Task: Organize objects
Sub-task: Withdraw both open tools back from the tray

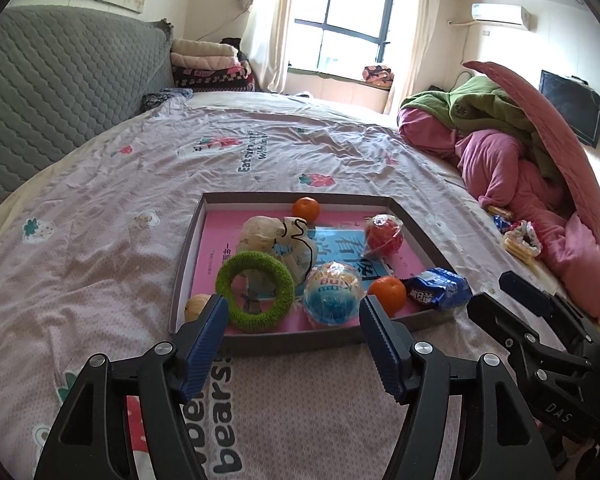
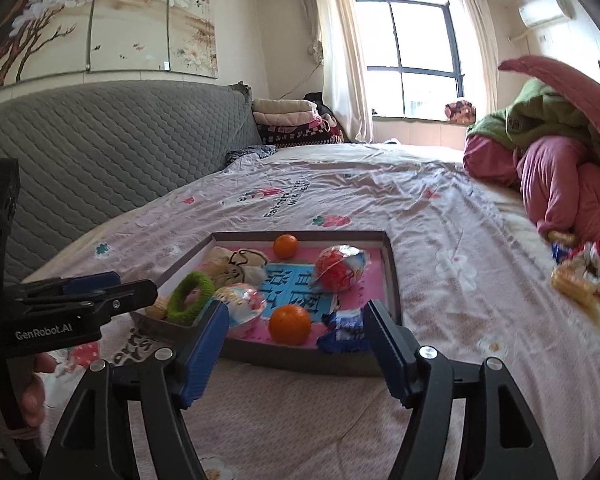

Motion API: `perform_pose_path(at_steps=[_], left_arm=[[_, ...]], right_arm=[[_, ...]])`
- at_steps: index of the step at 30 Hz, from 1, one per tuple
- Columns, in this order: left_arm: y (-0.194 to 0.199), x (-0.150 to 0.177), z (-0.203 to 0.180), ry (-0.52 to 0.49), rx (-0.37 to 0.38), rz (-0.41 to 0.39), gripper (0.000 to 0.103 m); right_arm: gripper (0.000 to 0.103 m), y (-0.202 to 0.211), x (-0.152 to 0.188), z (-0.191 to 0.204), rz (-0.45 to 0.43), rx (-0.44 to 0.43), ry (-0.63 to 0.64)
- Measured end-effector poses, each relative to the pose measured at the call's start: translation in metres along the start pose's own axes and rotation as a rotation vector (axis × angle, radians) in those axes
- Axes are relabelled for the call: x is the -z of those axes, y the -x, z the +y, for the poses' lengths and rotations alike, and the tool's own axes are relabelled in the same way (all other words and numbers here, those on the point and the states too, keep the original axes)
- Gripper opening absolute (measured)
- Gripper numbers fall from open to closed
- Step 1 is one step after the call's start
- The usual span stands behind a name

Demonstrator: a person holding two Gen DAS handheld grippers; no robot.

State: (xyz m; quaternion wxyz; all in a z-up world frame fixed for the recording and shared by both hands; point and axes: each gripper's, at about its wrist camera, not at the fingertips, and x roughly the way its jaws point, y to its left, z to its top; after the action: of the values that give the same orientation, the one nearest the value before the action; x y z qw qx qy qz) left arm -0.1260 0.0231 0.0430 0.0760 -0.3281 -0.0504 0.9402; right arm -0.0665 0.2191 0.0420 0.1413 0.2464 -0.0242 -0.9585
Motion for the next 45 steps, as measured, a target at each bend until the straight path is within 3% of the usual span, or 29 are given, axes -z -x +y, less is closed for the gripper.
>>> perform_pose_path(at_steps=[13, 36, 45], left_arm=[[0.009, 0.024, 0.010, 0.013, -0.009, 0.003, 0.077], [0.011, 0.065, 0.011, -0.010, -0.137, 0.025, 0.078], [0.005, 0.077, 0.010, 0.002, -0.113, 0.044, 0.078]], right_arm=[[0.071, 0.003, 0.023, 0.006, 0.050, 0.047, -0.029], [0.072, 0.003, 0.055, 0.019, 0.108, 0.098, -0.009], [0.072, -0.001, 0.062, 0.018, 0.128, 0.099, -0.011]])
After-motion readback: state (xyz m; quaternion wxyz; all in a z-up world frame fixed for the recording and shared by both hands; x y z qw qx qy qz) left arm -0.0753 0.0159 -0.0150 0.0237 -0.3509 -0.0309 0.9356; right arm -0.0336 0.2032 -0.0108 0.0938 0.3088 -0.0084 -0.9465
